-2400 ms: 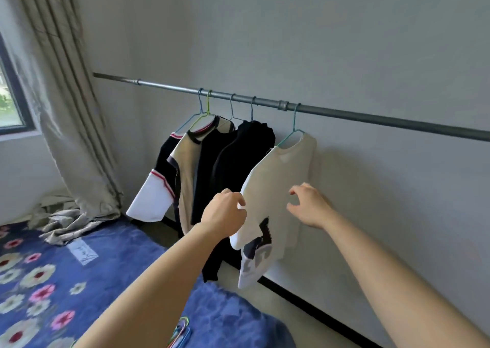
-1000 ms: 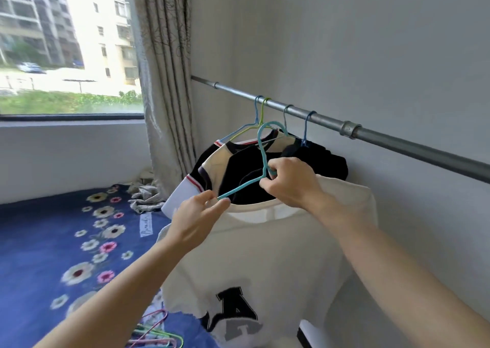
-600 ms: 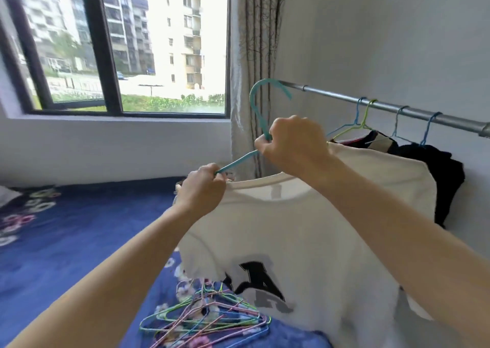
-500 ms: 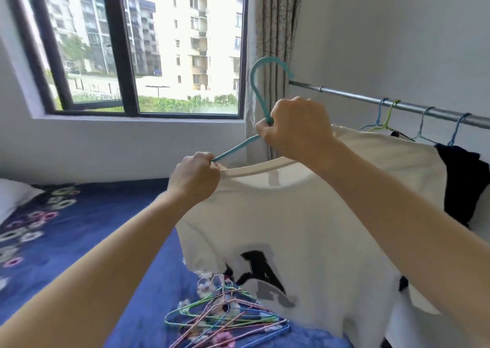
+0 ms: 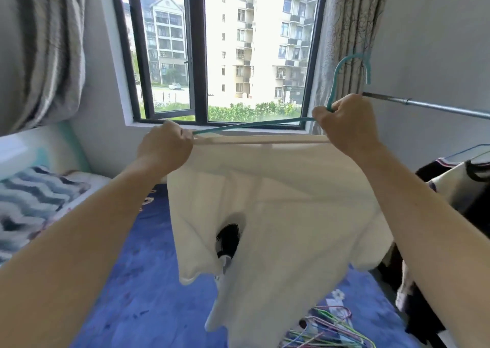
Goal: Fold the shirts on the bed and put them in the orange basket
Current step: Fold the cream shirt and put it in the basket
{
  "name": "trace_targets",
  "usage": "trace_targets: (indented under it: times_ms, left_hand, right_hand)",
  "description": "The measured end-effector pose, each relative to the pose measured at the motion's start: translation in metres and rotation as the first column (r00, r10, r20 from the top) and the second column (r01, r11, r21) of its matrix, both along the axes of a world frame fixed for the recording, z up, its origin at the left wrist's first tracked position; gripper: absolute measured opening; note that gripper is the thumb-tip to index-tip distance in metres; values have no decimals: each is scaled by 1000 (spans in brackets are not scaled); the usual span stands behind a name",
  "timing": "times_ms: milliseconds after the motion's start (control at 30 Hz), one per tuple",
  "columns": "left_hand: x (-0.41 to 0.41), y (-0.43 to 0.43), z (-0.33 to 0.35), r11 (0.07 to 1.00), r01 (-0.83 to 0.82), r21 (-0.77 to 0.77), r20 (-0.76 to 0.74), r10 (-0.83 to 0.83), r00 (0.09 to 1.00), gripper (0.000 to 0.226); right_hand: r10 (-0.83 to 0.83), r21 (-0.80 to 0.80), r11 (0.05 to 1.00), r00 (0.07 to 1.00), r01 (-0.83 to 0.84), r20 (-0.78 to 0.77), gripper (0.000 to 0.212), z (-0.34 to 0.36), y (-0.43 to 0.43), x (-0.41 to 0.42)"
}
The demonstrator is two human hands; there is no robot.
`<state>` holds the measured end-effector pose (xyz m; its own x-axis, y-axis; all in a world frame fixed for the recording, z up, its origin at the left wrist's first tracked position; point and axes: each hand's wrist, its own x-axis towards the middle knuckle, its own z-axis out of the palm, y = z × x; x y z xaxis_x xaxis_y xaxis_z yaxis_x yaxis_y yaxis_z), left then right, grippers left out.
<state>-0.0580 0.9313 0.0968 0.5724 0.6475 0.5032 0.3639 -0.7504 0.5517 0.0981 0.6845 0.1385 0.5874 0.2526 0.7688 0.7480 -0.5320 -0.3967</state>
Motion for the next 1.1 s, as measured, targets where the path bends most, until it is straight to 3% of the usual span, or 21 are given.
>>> trace_targets:
  times_ms: [233,333,367,467,567,667,733,800,900,1000,1100]
  left_hand:
    - [3,27,8,972,-25,-232,36,34,999,25]
    - [15,38,1,856,58,-513,217,64,974,27]
    - [20,38,0,827,67,-558,231,78,970,28]
    - [44,41,3,716,207,-667,359,65,931,34]
    - [65,49,17,646,370,-668,548,91,831,28]
    - [76,59,25,706,390,-591,662,149,734,29]
    - [84,60,21,738,411,-535,696,108,710,33]
    - [93,59,-3,780,313,-542,568,66,820,35]
    - [108,61,-74,829,182,-528,275,-35,961,31]
    - [114,69,-155,824,36,-566,37,-18,999,29]
    - [108,78,-222,727,-120,-676,-78,91,993,29]
  right_hand:
    - [108,232,971,973,-59,-205,40,-30,37,26]
    - [344,599,798,867,-67,-360,36,-41,50,50]
    - [406,649,759,817,-51,-410,38,-46,56,56]
    - [496,595,799,657,-90,-567,37,-69,87,69]
    - [545,574,809,521,-121,-657,37,-88,121,76]
    - [383,371,917,573,-145,-724,49,-99,142,89]
    - [509,496,856,400,-145,-762,53,-105,152,96]
    - [665,663,744,200,-84,-720,53,-110,157,103]
    - [757,757,653,42,-14,-652,43,-125,156,113]
    - [743,742,670,3,19,-670,36,-165,147,131]
    - [628,628,778,-19,7,-778,27,-221,130,144]
